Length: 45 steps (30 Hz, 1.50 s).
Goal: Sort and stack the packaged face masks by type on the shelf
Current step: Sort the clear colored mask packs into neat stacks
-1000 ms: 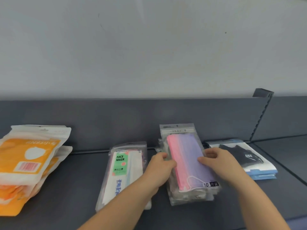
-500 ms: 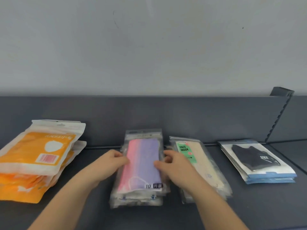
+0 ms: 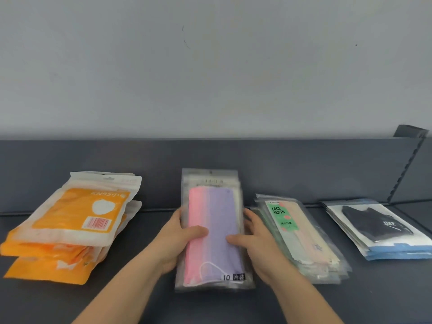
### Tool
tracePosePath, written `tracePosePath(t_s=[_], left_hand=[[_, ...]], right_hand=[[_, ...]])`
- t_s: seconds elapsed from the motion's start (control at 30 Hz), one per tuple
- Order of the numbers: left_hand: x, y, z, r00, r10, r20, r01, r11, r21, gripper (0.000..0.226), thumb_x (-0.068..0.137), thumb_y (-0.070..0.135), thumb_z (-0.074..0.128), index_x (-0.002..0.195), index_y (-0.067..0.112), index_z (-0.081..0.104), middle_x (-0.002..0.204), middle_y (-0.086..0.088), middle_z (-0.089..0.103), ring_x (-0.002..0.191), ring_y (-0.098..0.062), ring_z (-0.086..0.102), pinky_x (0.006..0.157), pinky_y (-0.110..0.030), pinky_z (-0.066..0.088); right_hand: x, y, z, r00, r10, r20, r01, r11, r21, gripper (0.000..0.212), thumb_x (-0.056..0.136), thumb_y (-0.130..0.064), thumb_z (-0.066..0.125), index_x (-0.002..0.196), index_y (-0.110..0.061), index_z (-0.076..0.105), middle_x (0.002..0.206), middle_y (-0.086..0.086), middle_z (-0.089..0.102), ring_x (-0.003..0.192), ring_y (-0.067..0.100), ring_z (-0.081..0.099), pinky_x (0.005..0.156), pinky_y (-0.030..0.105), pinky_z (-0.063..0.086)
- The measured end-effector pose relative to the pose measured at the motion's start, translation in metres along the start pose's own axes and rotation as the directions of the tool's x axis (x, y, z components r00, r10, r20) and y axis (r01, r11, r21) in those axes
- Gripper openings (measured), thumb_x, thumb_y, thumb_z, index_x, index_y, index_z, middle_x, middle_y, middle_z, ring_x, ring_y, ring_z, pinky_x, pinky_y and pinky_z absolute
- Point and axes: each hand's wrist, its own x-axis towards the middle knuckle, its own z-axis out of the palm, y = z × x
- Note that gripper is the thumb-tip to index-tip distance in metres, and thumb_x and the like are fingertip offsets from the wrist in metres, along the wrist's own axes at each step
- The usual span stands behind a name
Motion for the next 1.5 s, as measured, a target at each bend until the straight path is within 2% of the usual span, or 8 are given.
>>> tracePosePath(t_s=[0.2, 0.4, 0.63, 0.8, 1.0, 1.27, 1.4, 1.5], left_hand=[[-0.012, 0.012, -0.008, 0.919, 0.378, 0.116, -0.387, 0.919, 0.070, 0.082, 0.060, 0.005, 0.077, 0.129, 0.036, 0.045, 0.113, 0.009, 0.068, 0.110, -0.015, 0.066, 0.079, -0.033, 0.059], [-0.015, 0.001, -0.009, 0.893, 0.433, 0.121, -0.446, 0.886, 0.123, 0.103, 0.048, 0.032, 0.087, 0.135, 0.026, 0.032, 0.124, -0.001, 0.057, 0.116, -0.017, 0.061, 0.082, -0.033, 0.057], [-0.018, 0.001, -0.005, 0.868, 0.469, 0.163, -0.486, 0.870, 0.079, 0.080, 0.054, 0.027, 0.080, 0.123, 0.022, 0.041, 0.105, 0.016, 0.067, 0.103, -0.008, 0.066, 0.076, -0.026, 0.056], [-0.017, -0.002, -0.010, 0.867, 0.461, 0.190, -0.485, 0.869, 0.103, 0.075, 0.056, 0.024, 0.075, 0.123, 0.026, 0.040, 0.108, 0.016, 0.065, 0.106, -0.008, 0.064, 0.080, -0.028, 0.056], [-0.015, -0.006, -0.006, 0.890, 0.420, 0.176, -0.436, 0.898, 0.060, 0.074, 0.046, 0.017, 0.063, 0.118, 0.024, 0.046, 0.104, 0.000, 0.060, 0.088, -0.001, 0.065, 0.077, -0.032, 0.053], [-0.009, -0.007, -0.016, 0.954, 0.175, 0.245, -0.255, 0.903, 0.346, 0.088, 0.059, 0.003, 0.059, 0.137, 0.033, 0.033, 0.120, -0.002, 0.061, 0.110, -0.017, 0.064, 0.093, -0.045, 0.055], [-0.007, -0.002, -0.011, 0.983, 0.129, 0.131, -0.165, 0.933, 0.319, 0.089, 0.051, 0.009, 0.062, 0.135, 0.024, 0.036, 0.123, -0.003, 0.059, 0.111, -0.018, 0.061, 0.095, -0.044, 0.053], [-0.008, 0.001, -0.012, 0.987, -0.120, 0.108, 0.089, 0.962, 0.258, 0.082, 0.046, 0.017, 0.068, 0.126, 0.017, 0.046, 0.118, -0.007, 0.066, 0.106, -0.026, 0.065, 0.088, -0.040, 0.055]], right_hand=[[-0.016, -0.028, 0.005, 0.948, -0.284, 0.140, 0.292, 0.956, -0.035, 0.073, 0.078, -0.015, 0.069, 0.143, -0.030, 0.040, 0.130, -0.012, 0.063, 0.119, 0.008, 0.061, 0.097, 0.033, 0.052], [-0.026, -0.008, 0.008, 0.930, -0.323, 0.173, 0.335, 0.941, -0.042, 0.077, 0.089, -0.001, 0.065, 0.138, -0.044, 0.024, 0.137, -0.023, 0.047, 0.116, -0.013, 0.054, 0.085, 0.011, 0.049], [-0.022, 0.003, 0.013, 0.935, -0.340, 0.100, 0.340, 0.940, 0.015, 0.089, 0.073, -0.005, 0.064, 0.149, -0.025, 0.024, 0.142, 0.005, 0.051, 0.120, 0.017, 0.060, 0.085, 0.031, 0.056], [-0.024, 0.006, 0.013, 0.934, -0.343, 0.097, 0.340, 0.939, 0.044, 0.092, 0.070, 0.000, 0.060, 0.149, -0.027, 0.023, 0.143, 0.003, 0.050, 0.117, 0.011, 0.061, 0.082, 0.026, 0.055], [-0.021, 0.007, 0.014, 0.935, -0.338, 0.108, 0.336, 0.941, 0.033, 0.087, 0.066, 0.000, 0.057, 0.146, -0.016, 0.028, 0.130, 0.004, 0.057, 0.102, 0.002, 0.066, 0.075, 0.021, 0.055], [-0.019, 0.004, 0.005, 0.972, -0.146, 0.185, 0.185, 0.958, -0.218, 0.085, 0.068, -0.004, 0.052, 0.142, -0.032, 0.021, 0.125, -0.012, 0.056, 0.098, -0.014, 0.060, 0.074, 0.013, 0.051], [-0.013, -0.008, 0.008, 0.985, -0.123, 0.123, 0.149, 0.961, -0.234, 0.079, 0.065, -0.008, 0.051, 0.136, -0.032, 0.026, 0.120, -0.010, 0.059, 0.101, -0.002, 0.062, 0.076, 0.019, 0.053], [-0.009, -0.013, 0.002, 0.997, 0.034, 0.075, -0.016, 0.973, -0.231, 0.077, 0.059, -0.017, 0.055, 0.133, -0.025, 0.034, 0.117, -0.003, 0.063, 0.104, 0.015, 0.064, 0.089, 0.034, 0.054]])
